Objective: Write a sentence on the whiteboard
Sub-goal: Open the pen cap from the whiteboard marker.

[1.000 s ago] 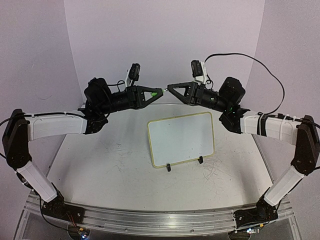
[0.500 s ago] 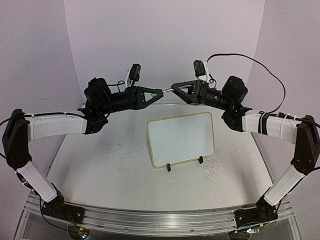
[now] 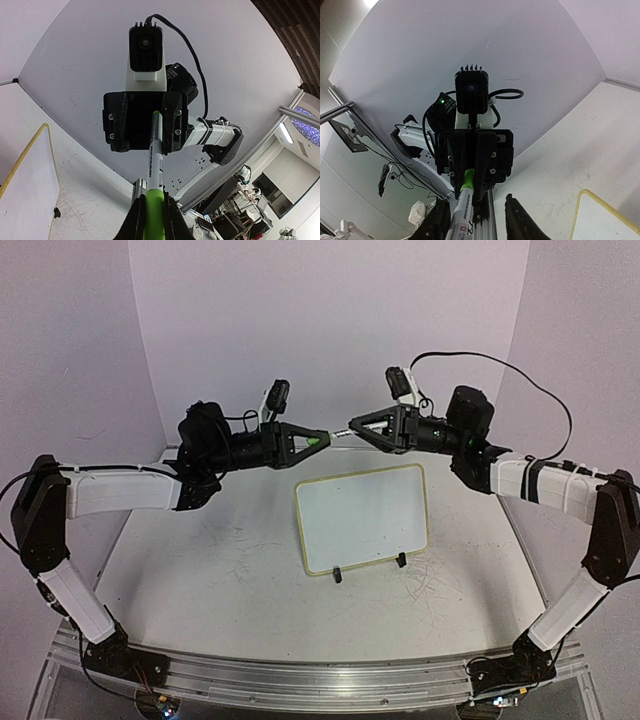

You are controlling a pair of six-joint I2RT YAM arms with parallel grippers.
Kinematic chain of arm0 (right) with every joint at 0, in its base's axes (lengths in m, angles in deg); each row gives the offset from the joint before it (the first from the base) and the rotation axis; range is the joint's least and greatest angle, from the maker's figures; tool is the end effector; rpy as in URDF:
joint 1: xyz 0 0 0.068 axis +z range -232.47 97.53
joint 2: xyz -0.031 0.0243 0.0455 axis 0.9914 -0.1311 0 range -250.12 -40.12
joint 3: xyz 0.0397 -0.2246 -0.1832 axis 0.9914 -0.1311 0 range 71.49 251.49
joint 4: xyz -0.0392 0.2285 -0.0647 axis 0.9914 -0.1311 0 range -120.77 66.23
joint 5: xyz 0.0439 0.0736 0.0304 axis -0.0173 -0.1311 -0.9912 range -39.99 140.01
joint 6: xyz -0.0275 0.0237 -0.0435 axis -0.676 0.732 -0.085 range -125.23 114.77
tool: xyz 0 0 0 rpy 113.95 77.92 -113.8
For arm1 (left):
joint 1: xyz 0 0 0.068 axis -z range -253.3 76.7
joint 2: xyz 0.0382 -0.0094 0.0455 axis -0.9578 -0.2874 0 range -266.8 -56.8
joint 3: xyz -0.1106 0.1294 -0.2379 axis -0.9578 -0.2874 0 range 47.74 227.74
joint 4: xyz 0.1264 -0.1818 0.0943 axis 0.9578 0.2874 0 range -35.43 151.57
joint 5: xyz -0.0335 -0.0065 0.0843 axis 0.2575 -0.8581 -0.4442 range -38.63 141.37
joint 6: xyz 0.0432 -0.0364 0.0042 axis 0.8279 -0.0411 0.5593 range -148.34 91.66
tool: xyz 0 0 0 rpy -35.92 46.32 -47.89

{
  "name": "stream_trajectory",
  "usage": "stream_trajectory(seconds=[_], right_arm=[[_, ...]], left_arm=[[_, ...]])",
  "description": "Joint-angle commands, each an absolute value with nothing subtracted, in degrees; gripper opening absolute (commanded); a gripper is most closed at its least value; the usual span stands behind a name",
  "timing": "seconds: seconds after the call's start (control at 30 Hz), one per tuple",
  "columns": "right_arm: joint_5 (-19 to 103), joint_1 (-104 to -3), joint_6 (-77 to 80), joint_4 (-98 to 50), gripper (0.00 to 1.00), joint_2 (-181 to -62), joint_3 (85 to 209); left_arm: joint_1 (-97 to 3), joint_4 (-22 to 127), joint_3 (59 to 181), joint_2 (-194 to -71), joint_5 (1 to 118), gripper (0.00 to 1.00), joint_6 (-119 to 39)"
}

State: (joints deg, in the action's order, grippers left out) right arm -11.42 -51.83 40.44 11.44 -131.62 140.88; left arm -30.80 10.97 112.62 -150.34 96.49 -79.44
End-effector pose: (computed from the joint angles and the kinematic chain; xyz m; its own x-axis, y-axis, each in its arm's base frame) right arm 0.2807 0.2068 0.3906 -0.5645 0.0633 -0.8230 -0.8241 -0.0997 0.5576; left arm 0.2466 -0.2641 0.3694 -0.6445 -0.1542 -0.7489 0.7642 -0.0992 -0.6373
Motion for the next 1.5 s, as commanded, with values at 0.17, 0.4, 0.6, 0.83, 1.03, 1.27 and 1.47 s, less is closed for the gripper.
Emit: stream_trajectory(seconds=[0.17,0.4,0.6,0.83,1.03,1.27,1.47], right_arm=[[-13.6,-50.9,34.1,3.3,0.24,-132.2,146.2],[-14.6,-50.8,30.5,-2.9,0.32,-132.6,146.5],[-14.4,-50.7,28.6,-5.5,0.29,-132.6,146.9],[-14.8,-50.0,28.3,-6.1,0.18,-134.0,148.7],[-15.4,-49.7,27.8,-6.6,0.22,-134.6,148.7],[-15.5,-49.7,26.7,-7.3,0.19,-134.4,148.9],[-18.0,-49.7,26.3,-7.7,0.0,-134.8,148.9]], left_arm=[[-30.7,8.7,115.1,-151.8,98.6,0.0,-80.8],[-30.7,9.8,115.4,-151.5,98.2,0.0,-80.2],[-30.7,10.7,115.5,-151.7,98.2,0.0,-79.9],[-30.7,10.9,115.6,-151.9,98.5,0.0,-80.1],[-30.6,11.2,115.5,-151.9,98.6,0.0,-80.0],[-30.7,11.6,115.7,-152.1,98.9,0.0,-79.8],[-30.8,12.1,115.9,-152.3,99.1,0.0,-79.4]])
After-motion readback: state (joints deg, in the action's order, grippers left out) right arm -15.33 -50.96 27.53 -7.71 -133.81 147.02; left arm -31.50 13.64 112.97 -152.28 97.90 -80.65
